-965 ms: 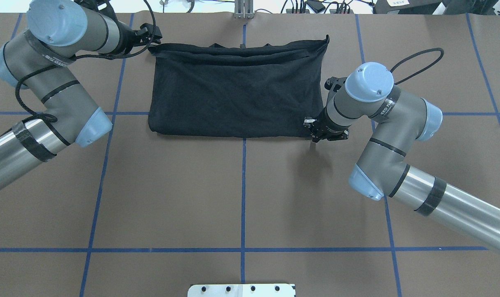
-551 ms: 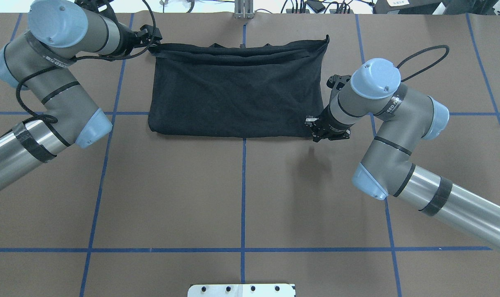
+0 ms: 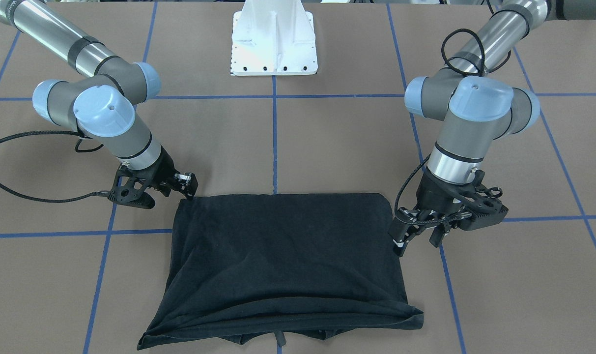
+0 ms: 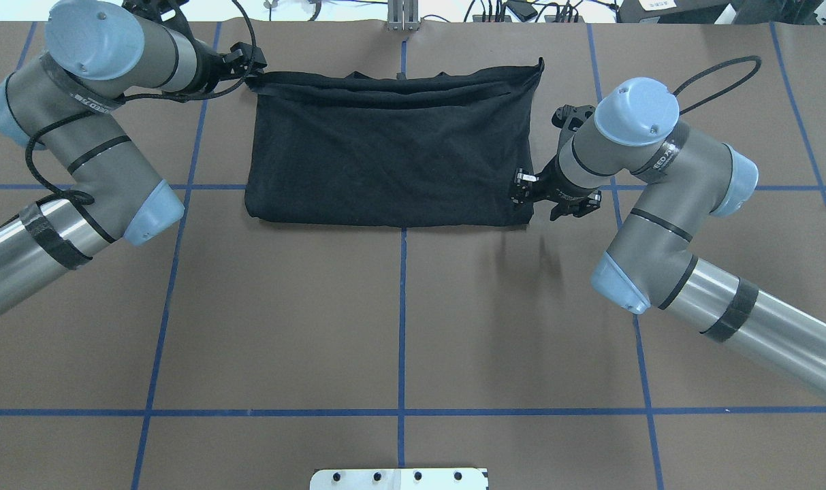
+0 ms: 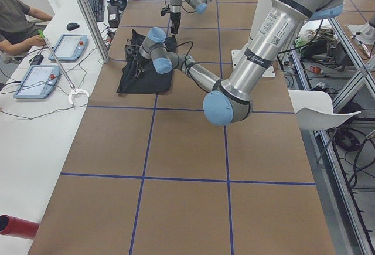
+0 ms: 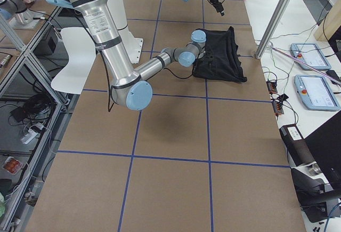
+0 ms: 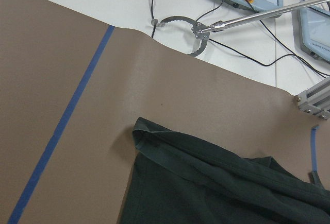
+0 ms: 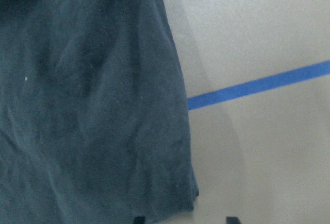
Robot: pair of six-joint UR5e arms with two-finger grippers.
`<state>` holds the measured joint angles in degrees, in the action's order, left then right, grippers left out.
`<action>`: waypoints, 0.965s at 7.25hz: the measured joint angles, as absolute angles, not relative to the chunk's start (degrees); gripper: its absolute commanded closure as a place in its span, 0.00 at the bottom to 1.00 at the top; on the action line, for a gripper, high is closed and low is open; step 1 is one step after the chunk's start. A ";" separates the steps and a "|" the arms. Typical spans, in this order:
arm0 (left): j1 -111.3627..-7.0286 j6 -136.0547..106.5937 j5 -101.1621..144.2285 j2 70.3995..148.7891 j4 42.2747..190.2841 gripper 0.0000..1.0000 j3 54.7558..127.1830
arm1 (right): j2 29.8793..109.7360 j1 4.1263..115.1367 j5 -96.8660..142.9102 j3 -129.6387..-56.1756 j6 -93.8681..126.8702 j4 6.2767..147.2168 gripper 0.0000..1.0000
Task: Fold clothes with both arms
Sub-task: 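Lower the right gripper to the folded shirt's side edge and grasp it, then drag the grasped edge toward the robot with the right gripper, turning the shirt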
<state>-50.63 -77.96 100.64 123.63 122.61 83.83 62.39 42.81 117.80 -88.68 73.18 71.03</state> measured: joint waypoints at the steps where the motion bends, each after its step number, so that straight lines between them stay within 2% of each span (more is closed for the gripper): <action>1: -50.63 -77.96 100.64 123.65 122.61 0.00 83.84 | 62.17 42.72 116.91 -87.87 70.53 70.91 0.04; 3: -50.63 -77.96 100.58 123.66 122.66 0.00 83.84 | 61.16 41.49 115.19 -85.38 68.56 70.44 0.10; 4: -50.63 -77.96 100.56 123.66 122.67 0.00 83.85 | 60.85 41.13 114.85 -84.61 67.97 70.36 0.18; 5: -50.63 -77.96 100.55 123.66 122.66 0.00 83.84 | 60.36 40.99 114.65 -84.06 67.43 70.33 0.43; 6: -50.62 -77.96 100.55 123.65 122.68 0.00 83.80 | 59.51 40.98 114.52 -83.35 67.14 70.32 0.62; 7: -50.63 -77.94 100.55 123.61 122.67 0.00 83.77 | 58.55 40.93 114.46 -82.44 67.03 70.31 0.73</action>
